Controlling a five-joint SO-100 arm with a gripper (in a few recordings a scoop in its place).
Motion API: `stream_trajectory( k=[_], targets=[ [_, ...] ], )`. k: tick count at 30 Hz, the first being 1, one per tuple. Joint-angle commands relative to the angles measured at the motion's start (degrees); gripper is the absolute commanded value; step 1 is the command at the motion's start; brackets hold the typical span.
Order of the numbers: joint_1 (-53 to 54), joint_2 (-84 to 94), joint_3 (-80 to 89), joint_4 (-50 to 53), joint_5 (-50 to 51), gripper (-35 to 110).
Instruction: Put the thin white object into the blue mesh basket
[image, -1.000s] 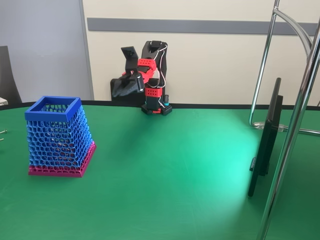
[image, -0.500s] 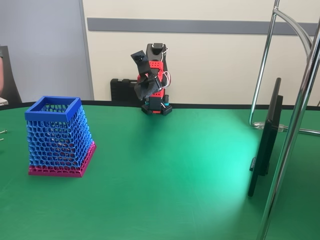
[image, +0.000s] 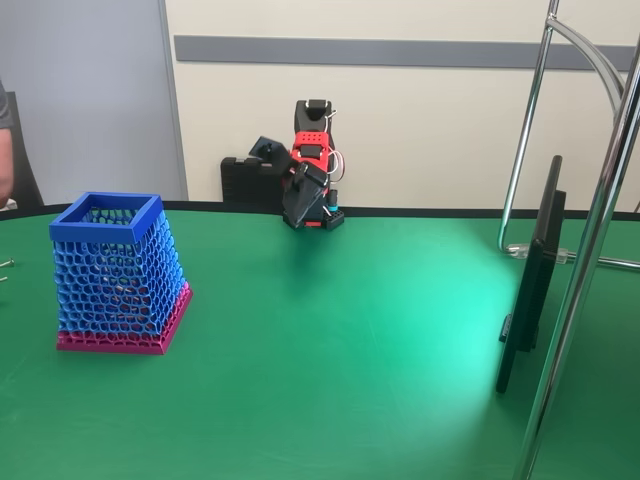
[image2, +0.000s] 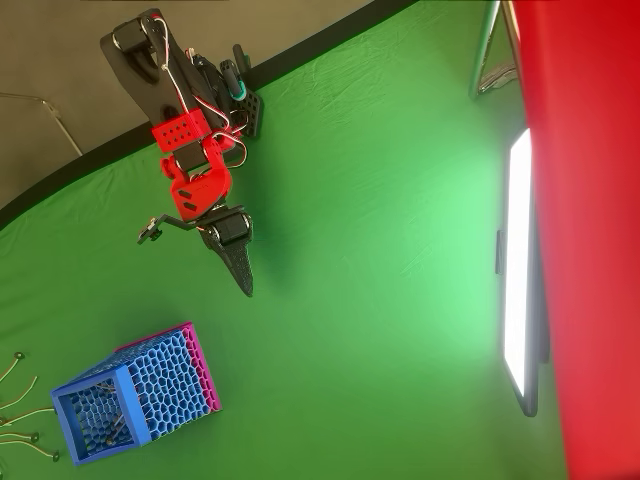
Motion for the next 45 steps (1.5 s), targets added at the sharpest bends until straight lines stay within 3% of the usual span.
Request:
stream_trajectory(
  k=[1, 13, 27, 45],
  targets=[
    [-1.1, 4.5, 0.8, 6.6, 4.9, 0],
    [-1.8, 19.5, 1.0, 32.0, 20.6, 1],
    [-3.6, 35.9, 1.0, 57.0, 29.1, 1],
    [-4.8, 35.9, 1.0, 57.7, 28.5, 1]
  ],
)
